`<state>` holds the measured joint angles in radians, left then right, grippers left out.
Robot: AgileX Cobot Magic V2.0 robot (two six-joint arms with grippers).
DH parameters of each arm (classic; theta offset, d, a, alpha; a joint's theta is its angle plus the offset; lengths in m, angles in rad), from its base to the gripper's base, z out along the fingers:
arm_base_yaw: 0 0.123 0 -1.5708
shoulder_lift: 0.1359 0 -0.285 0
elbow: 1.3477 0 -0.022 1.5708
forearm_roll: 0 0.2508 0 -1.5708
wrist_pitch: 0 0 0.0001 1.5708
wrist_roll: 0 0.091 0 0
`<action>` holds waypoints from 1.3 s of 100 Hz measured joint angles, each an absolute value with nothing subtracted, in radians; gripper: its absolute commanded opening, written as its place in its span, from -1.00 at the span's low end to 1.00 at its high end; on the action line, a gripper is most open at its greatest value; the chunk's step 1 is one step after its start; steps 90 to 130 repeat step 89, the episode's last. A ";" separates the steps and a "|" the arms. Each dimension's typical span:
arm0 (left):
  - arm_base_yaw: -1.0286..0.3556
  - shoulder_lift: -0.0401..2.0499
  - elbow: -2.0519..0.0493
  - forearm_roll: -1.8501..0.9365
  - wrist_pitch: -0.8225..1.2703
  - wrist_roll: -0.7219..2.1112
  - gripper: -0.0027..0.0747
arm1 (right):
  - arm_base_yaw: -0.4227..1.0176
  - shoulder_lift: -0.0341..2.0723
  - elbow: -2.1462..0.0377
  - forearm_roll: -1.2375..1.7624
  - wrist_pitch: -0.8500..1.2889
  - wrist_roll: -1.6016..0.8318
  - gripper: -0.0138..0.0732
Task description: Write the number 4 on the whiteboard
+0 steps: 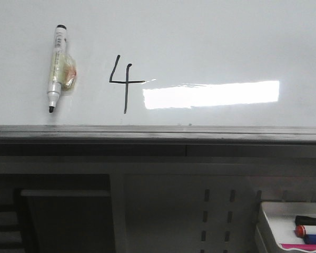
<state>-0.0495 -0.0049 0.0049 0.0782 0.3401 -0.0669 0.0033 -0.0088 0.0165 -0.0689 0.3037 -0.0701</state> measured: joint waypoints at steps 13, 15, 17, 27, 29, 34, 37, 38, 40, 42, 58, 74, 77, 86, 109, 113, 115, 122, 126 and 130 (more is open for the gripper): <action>-0.050 -0.005 0.005 0.078 0.340 -0.067 -0.98 | 0.003 -0.009 0.016 -0.071 0.324 -0.061 -0.83; -0.050 -0.005 0.005 0.078 0.340 -0.067 -0.98 | 0.003 -0.009 0.016 -0.071 0.324 -0.061 -0.83; -0.050 -0.005 0.005 0.078 0.340 -0.067 -0.98 | 0.003 -0.009 0.016 -0.071 0.324 -0.059 -0.83; -0.050 -0.005 0.005 0.078 0.340 -0.067 -0.98 | 0.003 -0.009 0.016 -0.071 0.326 -0.059 -0.83; -0.050 -0.005 0.005 0.078 0.340 -0.067 -0.98 | 0.003 -0.009 0.016 -0.071 0.325 -0.059 -0.83; -0.050 -0.005 0.005 0.078 0.340 -0.067 -0.98 | 0.003 -0.009 0.016 -0.071 0.327 -0.059 -0.83; -0.050 -0.005 0.005 0.078 0.340 -0.067 -0.98 | 0.003 -0.009 0.016 -0.071 0.327 -0.059 -0.83; -0.050 -0.005 0.005 0.078 0.340 -0.067 -0.98 | 0.003 -0.009 0.016 -0.071 0.327 -0.059 -0.83; -0.050 -0.005 0.005 0.078 0.340 -0.067 -0.98 | 0.003 -0.009 0.016 -0.071 0.327 -0.059 -0.83; -0.050 -0.005 0.005 0.078 0.340 -0.067 -0.98 | 0.003 -0.009 0.016 -0.071 0.327 -0.059 -0.83; -0.050 -0.005 0.005 0.078 0.340 -0.067 -0.98 | 0.003 -0.009 0.016 -0.071 0.327 -0.057 -0.83; -0.050 -0.005 0.005 0.078 0.340 -0.067 -0.98 | 0.003 -0.009 0.016 -0.071 0.327 -0.057 -0.83; -0.050 -0.005 0.005 0.078 0.340 -0.067 -0.98 | 0.003 -0.009 0.016 -0.071 0.327 -0.057 -0.83; -0.050 -0.005 0.005 0.078 0.340 -0.067 -0.98 | 0.003 -0.009 0.016 -0.071 0.327 -0.057 -0.83; -0.050 -0.005 0.005 0.078 0.340 -0.067 -0.98 | 0.003 -0.009 0.016 -0.071 0.327 -0.057 -0.83; -0.050 -0.005 0.005 0.078 0.340 -0.067 -0.98 | 0.003 -0.009 0.016 -0.071 0.327 -0.057 -0.83; -0.050 -0.005 0.005 0.078 0.340 -0.067 -0.98 | 0.003 -0.009 0.016 -0.071 0.327 -0.057 -0.83; -0.050 -0.005 0.005 0.078 0.340 -0.067 -0.98 | 0.003 -0.009 0.016 -0.071 0.327 -0.057 -0.83; -0.050 -0.005 0.005 0.078 0.340 -0.067 -0.98 | 0.003 -0.009 0.016 -0.071 0.327 -0.057 -0.83; -0.050 -0.005 0.005 0.078 0.340 -0.067 -0.98 | 0.003 -0.009 0.016 -0.071 0.327 -0.057 -0.83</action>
